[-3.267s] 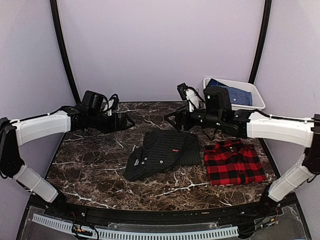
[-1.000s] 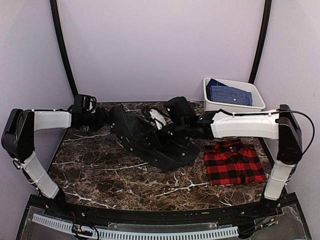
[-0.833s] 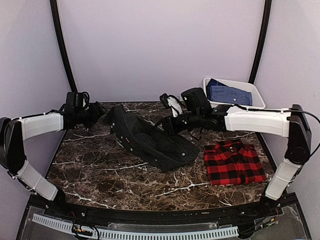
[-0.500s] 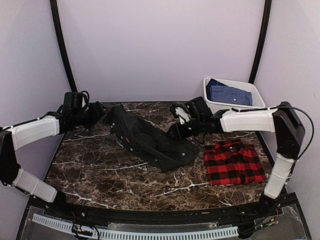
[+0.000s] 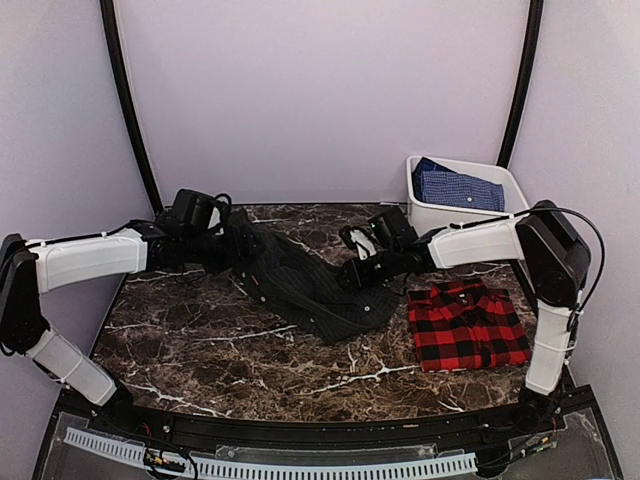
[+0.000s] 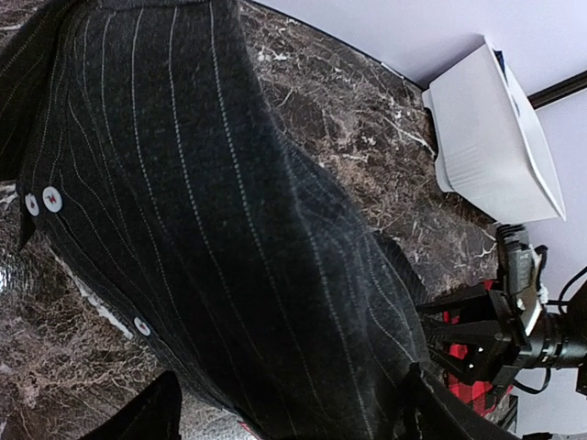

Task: Fold and stack the long sleeve shirts
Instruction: Adjust the crumpled shirt at the center of the board.

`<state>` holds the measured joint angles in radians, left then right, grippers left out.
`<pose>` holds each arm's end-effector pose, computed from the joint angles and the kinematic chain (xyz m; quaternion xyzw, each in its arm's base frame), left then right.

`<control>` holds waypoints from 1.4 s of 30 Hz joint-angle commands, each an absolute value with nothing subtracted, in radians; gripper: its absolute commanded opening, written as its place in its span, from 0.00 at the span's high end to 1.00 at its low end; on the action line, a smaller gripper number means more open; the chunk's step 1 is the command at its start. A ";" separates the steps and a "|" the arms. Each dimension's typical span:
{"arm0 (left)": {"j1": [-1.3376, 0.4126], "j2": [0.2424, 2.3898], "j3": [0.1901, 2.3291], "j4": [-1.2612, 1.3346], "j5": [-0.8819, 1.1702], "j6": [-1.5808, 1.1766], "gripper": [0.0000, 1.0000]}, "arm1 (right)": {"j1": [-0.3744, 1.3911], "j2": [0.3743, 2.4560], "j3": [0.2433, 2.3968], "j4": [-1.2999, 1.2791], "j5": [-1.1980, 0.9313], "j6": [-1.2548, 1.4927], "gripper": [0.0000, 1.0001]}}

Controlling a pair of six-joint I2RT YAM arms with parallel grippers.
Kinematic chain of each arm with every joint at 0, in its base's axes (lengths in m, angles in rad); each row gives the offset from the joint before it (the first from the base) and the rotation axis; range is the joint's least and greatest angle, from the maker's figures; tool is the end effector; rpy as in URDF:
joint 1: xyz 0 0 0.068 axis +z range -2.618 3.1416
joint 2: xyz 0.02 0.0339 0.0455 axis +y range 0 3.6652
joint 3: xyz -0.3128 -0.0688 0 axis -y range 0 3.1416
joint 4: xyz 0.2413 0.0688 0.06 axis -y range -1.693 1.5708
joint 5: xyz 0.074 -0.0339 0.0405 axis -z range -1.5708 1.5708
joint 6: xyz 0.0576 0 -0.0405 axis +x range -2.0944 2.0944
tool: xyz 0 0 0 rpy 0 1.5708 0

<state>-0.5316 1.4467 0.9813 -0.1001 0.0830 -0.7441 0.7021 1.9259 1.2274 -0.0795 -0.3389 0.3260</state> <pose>0.2862 -0.1738 0.2988 -0.0730 0.8727 -0.3158 0.3650 0.3263 0.3011 0.2075 -0.2339 0.8810 0.3226 0.2549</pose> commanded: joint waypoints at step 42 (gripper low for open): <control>-0.297 1.762 1.269 -0.139 0.343 -0.586 0.29 | 0.652 1.597 1.354 -0.410 0.104 0.328 1.00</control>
<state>-0.2741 1.9072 1.3891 -0.1505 0.2993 -0.5667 0.6754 1.5627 1.3342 -0.3958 0.0368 0.3382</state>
